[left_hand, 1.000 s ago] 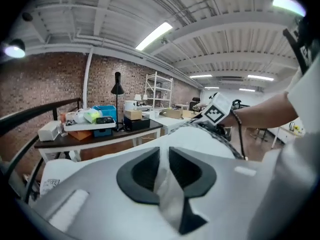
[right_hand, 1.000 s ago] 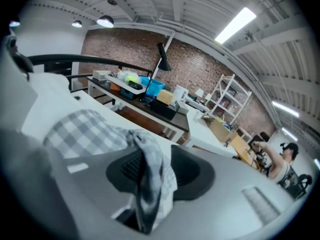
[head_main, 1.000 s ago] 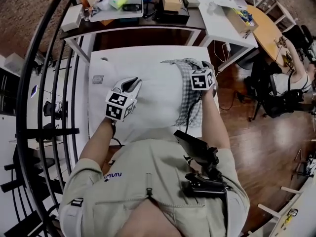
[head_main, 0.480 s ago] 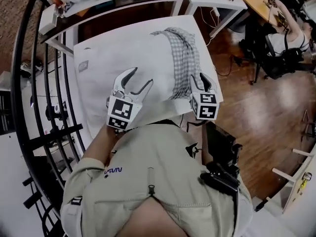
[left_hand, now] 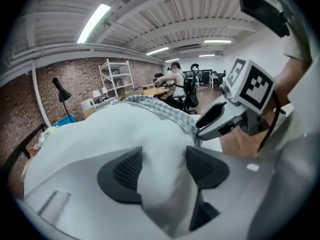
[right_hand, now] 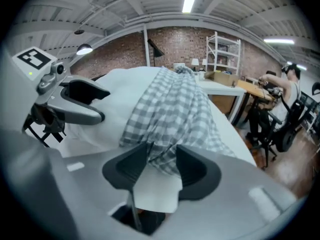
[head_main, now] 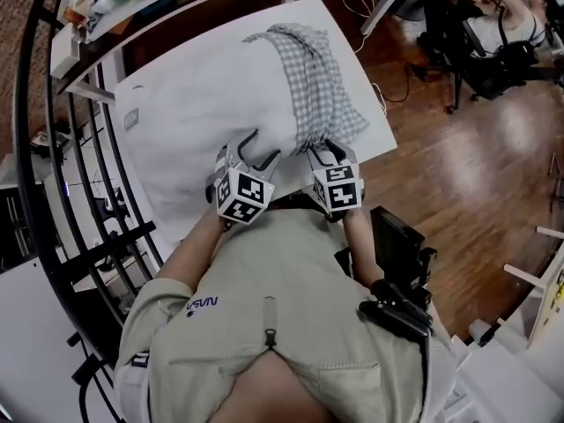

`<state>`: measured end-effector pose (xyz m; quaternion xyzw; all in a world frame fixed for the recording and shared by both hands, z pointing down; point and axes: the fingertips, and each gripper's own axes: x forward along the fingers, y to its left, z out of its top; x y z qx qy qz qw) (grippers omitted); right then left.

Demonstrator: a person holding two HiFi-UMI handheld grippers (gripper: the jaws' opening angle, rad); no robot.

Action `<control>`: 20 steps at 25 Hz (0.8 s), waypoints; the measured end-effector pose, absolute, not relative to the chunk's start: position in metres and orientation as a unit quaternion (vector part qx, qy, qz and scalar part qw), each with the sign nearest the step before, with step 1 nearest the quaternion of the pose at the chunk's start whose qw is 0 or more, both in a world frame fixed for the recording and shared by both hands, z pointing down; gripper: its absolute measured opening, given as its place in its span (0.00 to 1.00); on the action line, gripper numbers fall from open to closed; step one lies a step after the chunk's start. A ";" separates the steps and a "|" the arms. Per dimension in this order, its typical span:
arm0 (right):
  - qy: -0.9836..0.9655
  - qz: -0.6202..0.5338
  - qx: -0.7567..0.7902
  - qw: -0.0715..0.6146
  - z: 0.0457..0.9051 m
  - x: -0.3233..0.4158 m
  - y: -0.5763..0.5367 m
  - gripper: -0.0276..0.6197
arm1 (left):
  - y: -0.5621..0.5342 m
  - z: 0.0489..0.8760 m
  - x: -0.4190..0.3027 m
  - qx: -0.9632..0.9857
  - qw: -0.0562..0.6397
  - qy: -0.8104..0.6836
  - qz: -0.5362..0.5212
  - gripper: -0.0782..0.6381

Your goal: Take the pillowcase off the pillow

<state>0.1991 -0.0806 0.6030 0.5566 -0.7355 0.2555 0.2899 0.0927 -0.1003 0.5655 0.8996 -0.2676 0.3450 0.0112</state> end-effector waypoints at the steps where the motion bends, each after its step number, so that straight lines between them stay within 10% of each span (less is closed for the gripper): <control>1: -0.736 0.254 0.554 0.296 0.609 0.196 -0.084 0.33 | -0.102 0.572 0.092 0.894 0.001 -0.271 0.357 0.49; 7: -0.728 0.186 0.561 0.346 0.604 0.205 -0.100 0.16 | -0.117 0.550 0.087 0.890 -0.010 -0.299 0.343 0.21; 20: -0.606 0.081 0.719 0.332 0.524 0.342 -0.138 0.09 | -0.165 0.447 0.043 0.907 0.047 -0.364 0.206 0.15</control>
